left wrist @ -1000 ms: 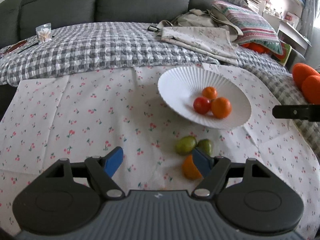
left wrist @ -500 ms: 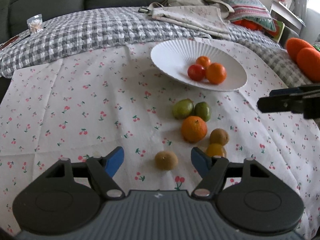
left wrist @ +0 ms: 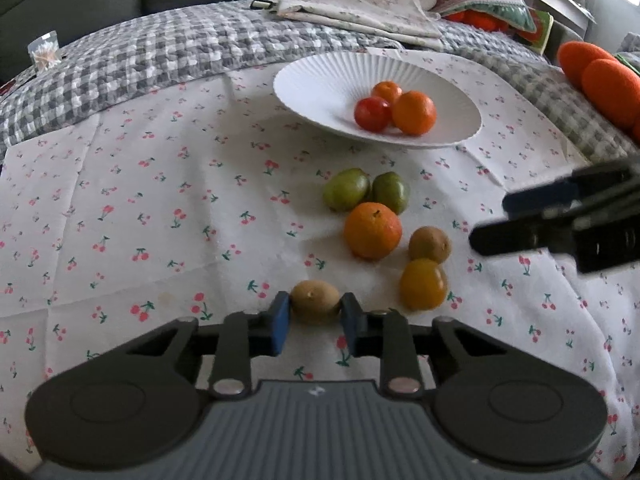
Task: Organize fruits
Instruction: 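Grasp a brown kiwi with the left gripper while the right gripper grasps the yellow-brown tomato, then carry the kiwi and yellow-brown tomato in both grippers over the white plate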
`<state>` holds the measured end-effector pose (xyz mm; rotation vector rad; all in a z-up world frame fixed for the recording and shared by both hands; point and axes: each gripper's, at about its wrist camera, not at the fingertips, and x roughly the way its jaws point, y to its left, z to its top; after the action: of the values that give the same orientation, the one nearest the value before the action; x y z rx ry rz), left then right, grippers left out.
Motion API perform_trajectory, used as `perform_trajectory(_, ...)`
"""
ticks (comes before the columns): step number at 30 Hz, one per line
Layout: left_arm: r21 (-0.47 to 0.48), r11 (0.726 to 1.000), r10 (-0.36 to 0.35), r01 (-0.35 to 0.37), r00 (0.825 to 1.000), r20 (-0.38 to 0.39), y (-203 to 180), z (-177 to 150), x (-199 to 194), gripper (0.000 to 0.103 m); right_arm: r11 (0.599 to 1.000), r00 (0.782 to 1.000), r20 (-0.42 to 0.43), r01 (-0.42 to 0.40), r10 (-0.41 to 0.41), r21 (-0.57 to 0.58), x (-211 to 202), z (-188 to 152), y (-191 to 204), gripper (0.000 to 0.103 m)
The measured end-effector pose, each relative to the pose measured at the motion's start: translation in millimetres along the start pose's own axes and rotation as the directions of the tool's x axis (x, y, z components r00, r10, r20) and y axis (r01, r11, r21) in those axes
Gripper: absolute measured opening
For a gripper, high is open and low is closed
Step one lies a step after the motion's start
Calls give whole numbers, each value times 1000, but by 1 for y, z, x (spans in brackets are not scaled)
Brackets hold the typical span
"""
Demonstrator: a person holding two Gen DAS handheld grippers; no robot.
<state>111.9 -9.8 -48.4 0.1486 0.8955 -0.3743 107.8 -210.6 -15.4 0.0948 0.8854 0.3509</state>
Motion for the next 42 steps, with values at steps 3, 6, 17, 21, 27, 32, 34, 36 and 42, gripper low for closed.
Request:
perform_trajectory(3,-25,1000,-2,2,1000,12,6,1,-4,26,999,999,-20,-39,39,6,4,-3,4,66)
perform_trajectory(6,-36,999,3,-3,1000,14,9,1,-6,26,998,997,-46,-68,69,17,11,-6,7,66)
perform_trajectory(17,-96,995,43,-41,999,17,21,1,-9,26,993,992,-70,-110,107,-41,31,-18,30,65)
perform_trajectory(21,-103,994,49,-47,999,16,23,0,-9,26,991,995,-44,-97,94,-89,36,-21,42,65)
perform_trajectory(27,-102,993,53,-51,998,16,24,-1,-9,26,989,996,-18,-83,82,-125,41,-22,49,38)
perform_trajectory(32,-106,993,52,-49,998,21,25,0,-10,26,989,998,-13,-65,64,-135,40,-20,49,28)
perform_trajectory(34,-108,993,52,-49,998,23,25,0,-11,26,987,998,-16,-69,67,-143,38,-21,50,28)
perform_trajectory(36,-108,993,54,-51,998,25,25,0,-11,26,986,998,-20,-69,67,-151,37,-21,51,28)
perform_trajectory(42,-113,992,56,-52,998,30,25,1,-12,26,985,997,-8,-71,71,-156,30,-19,51,28)
